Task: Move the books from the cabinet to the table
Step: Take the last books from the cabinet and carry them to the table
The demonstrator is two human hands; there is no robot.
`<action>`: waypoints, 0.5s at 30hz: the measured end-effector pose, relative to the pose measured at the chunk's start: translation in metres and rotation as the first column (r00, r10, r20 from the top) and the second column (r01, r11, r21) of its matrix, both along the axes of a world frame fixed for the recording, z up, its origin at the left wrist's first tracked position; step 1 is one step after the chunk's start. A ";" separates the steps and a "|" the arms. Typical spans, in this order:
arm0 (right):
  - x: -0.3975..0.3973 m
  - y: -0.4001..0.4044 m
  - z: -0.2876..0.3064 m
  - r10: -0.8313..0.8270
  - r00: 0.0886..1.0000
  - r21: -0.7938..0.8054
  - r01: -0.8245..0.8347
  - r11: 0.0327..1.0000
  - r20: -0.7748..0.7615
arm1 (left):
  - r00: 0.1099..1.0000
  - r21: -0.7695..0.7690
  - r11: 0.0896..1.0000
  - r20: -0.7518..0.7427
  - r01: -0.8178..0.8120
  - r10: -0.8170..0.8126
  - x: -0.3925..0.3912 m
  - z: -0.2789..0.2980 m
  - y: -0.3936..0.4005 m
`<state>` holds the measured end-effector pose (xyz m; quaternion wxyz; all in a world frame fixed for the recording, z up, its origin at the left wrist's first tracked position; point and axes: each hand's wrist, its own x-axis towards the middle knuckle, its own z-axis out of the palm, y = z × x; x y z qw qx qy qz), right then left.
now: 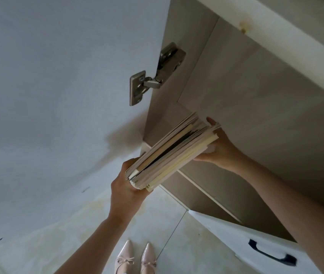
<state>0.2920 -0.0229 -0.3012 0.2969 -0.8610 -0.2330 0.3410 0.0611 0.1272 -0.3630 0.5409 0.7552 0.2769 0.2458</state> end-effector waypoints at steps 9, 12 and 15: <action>0.020 0.015 -0.007 0.243 0.969 0.078 -0.239 0.968 -0.054 | 0.999 0.021 1.000 0.031 0.014 -0.015 -0.006 -0.008 0.004; 0.014 0.016 -0.001 0.259 0.964 0.131 -0.250 0.959 -0.061 | 0.999 -0.007 1.000 0.039 0.008 -0.007 -0.006 -0.009 0.005; 0.005 0.015 -0.003 0.293 0.954 0.134 -0.283 0.950 -0.062 | 1.000 0.011 1.000 0.000 -0.013 0.013 -0.006 -0.006 0.007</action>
